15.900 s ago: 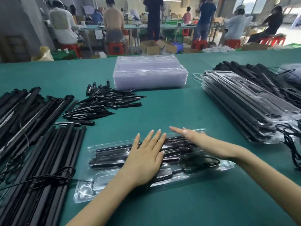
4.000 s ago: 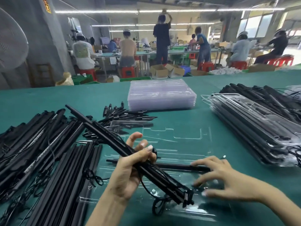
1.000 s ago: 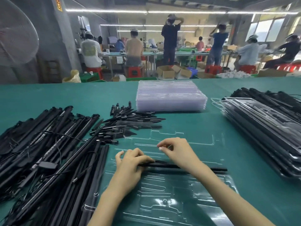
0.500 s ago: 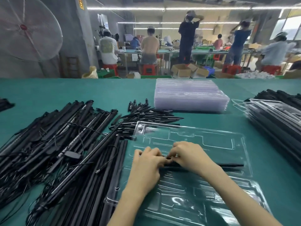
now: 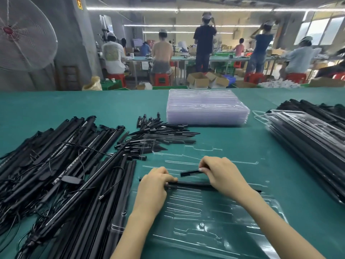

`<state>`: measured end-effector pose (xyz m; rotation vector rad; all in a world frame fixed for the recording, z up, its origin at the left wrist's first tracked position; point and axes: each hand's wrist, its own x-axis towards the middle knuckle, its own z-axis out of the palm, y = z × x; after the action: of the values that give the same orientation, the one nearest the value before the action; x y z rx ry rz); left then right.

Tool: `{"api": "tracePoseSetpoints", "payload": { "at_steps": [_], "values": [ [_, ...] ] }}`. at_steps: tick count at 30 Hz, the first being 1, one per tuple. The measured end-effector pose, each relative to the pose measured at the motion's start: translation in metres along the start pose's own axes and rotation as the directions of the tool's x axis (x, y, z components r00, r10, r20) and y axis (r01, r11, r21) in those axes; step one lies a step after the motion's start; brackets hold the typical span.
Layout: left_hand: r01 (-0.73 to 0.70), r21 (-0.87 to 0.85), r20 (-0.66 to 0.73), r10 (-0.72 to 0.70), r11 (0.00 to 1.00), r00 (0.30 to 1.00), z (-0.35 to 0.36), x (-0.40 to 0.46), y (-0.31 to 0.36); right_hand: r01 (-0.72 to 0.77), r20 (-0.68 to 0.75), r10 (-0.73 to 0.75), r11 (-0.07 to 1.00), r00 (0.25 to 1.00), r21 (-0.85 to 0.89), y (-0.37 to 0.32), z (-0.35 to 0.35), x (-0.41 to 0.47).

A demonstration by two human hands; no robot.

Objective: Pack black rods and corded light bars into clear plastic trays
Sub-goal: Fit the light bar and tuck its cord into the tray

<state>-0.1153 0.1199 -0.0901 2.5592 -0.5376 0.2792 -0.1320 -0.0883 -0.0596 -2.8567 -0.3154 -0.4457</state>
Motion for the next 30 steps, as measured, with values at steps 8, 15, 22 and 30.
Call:
{"api": "tracePoseSetpoints", "payload": {
  "at_steps": [8, 15, 22, 30],
  "values": [
    [-0.046, -0.094, 0.01, 0.047, 0.994, 0.999, 0.008, 0.008, 0.006, -0.079, -0.227, 0.153, 0.95, 0.962, 0.303, 0.033, -0.003, -0.035],
    [-0.019, 0.045, 0.107, 0.014, 0.999, 0.994, 0.007, 0.008, 0.002, -0.16, 0.038, 0.159, 0.895, 0.987, 0.416, 0.052, -0.012, -0.053],
    [-0.056, -0.091, 0.124, 0.067, 0.994, 0.99, -0.002, 0.005, 0.005, -0.107, 0.217, 0.035, 0.938, 0.975, 0.331, 0.064, -0.026, -0.062],
    [-0.091, 0.009, 0.073, 0.09, 0.996, 0.993, -0.011, -0.005, 0.009, -0.048, 0.142, -0.011, 0.913, 0.99, 0.406, 0.061, -0.016, -0.061]
  ]
}}
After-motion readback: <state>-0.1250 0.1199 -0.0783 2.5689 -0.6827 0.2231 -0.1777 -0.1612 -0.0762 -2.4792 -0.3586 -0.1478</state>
